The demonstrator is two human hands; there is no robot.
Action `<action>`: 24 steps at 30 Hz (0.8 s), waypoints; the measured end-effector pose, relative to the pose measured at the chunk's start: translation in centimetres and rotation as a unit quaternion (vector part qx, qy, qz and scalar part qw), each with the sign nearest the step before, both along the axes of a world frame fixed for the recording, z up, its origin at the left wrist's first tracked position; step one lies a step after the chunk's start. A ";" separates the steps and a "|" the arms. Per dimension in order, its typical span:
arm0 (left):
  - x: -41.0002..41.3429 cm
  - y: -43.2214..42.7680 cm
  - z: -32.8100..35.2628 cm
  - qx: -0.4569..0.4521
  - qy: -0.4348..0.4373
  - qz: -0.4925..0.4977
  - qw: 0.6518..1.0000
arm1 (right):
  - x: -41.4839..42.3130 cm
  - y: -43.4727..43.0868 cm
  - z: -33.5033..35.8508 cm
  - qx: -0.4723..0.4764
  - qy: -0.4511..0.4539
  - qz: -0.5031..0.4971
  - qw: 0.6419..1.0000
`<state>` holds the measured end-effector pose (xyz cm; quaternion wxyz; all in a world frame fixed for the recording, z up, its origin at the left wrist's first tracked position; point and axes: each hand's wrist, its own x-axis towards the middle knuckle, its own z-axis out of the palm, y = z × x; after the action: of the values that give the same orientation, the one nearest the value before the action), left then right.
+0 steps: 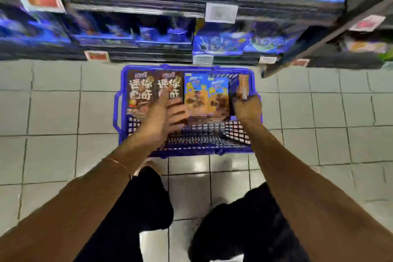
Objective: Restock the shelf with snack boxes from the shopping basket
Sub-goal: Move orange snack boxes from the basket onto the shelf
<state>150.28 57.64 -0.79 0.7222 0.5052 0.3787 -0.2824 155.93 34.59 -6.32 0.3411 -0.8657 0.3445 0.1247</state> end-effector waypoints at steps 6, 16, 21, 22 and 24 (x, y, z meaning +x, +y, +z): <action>2.7 -1.4 -8.1 -0.027 -0.031 0.015 0.999 | 0.8 -1.6 -9.9 -0.271 -0.076 0.116 0.952; 1.8 -3.0 -6.6 0.020 -0.077 0.029 0.996 | 0.0 -1.6 -9.8 -0.188 -0.205 0.065 0.958; 1.7 -3.5 -5.6 0.020 -0.084 0.044 0.995 | -0.6 -1.2 -5.9 -0.069 -0.318 0.039 0.945; 1.7 -3.6 -5.4 0.023 -0.090 0.043 0.995 | -0.9 -0.8 -5.2 -0.017 -0.344 0.051 0.937; 1.7 -3.8 -5.1 0.027 -0.105 0.041 0.993 | -1.7 0.5 -3.9 0.130 -0.359 0.046 0.923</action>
<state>151.97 53.81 -5.93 0.7551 0.5356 0.3284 -0.1873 154.25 35.04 -10.17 0.5452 -0.8155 0.1396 -0.1348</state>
